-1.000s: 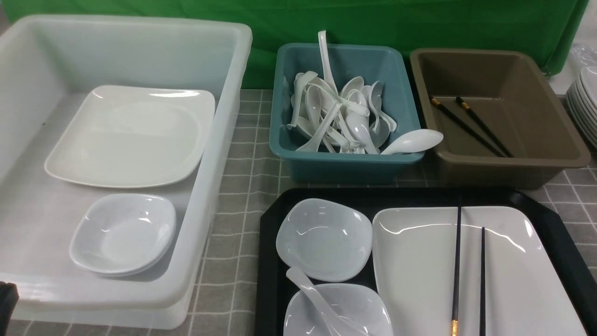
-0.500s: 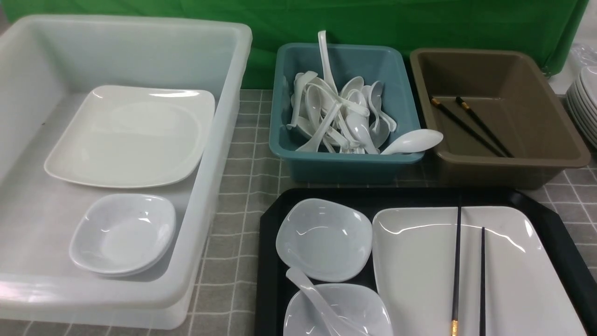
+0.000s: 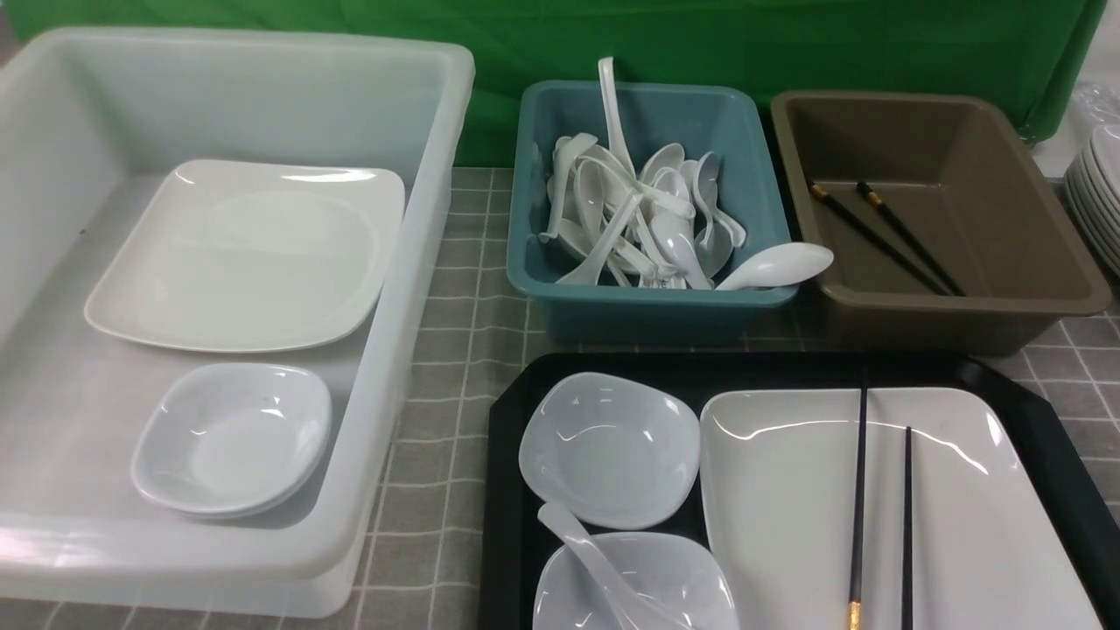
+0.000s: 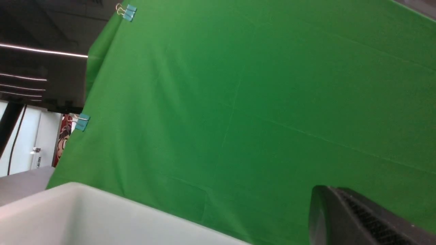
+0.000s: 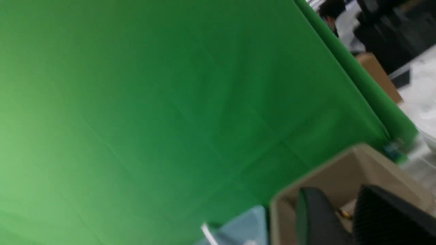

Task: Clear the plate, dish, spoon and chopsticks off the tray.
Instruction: Use the right arm to grab a pair of chopsticks from the plate

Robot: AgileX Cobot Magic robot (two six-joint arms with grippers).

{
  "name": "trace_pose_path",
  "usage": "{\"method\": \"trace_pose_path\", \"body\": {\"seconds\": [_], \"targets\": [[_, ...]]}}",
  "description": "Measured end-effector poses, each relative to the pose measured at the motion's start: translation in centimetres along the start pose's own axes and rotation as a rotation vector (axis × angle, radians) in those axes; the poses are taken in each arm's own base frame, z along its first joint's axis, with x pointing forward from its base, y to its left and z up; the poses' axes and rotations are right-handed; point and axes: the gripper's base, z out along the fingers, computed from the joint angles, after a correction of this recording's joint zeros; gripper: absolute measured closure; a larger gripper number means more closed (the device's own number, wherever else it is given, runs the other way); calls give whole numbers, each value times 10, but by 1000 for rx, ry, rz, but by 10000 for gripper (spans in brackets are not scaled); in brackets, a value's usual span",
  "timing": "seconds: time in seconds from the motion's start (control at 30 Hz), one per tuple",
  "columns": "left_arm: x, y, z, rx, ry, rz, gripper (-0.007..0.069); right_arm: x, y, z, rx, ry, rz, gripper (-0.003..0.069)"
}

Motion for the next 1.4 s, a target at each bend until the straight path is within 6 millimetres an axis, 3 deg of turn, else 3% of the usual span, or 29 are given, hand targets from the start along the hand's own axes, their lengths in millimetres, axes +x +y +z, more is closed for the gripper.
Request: {"method": "trace_pose_path", "body": {"seconds": [0.13,0.17,0.27,0.37,0.47,0.53,0.57,0.73,0.8,0.83,0.93,1.1,1.2,1.4], "targets": [[1,0,0,-3,14,-90,623,-42,38,20,59,145,-103,581],[1,0,0,-3,14,-90,623,-44,40,19,59,150,-113,587],[1,0,0,-1,10,-146,623,-61,58,50,183,455,-266,631],[-6,-4,2,14,15,-143,623,-56,63,80,265,813,-333,630],[-33,-19,11,29,75,-103,623,-44,65,110,268,1161,-359,629],[-47,-25,16,15,146,-71,623,-39,66,120,255,1255,-353,628],[-58,-31,24,-22,267,-39,623,-30,62,133,250,1345,-331,623],[-66,-44,56,-118,815,42,623,10,44,163,273,1537,-314,513],[-63,-53,66,-74,1042,55,623,30,39,172,272,1597,-335,433],[-61,-56,70,-51,1102,58,623,36,37,174,273,1610,-344,415],[-50,-66,85,103,1306,64,623,65,30,185,325,1648,-377,272],[-28,-69,100,268,1420,106,623,107,19,198,418,1657,-400,53],[-26,-67,102,275,1431,132,623,127,17,202,420,1657,-403,14],[-26,-63,102,267,1424,193,623,161,3,207,443,1681,-401,12]]}}
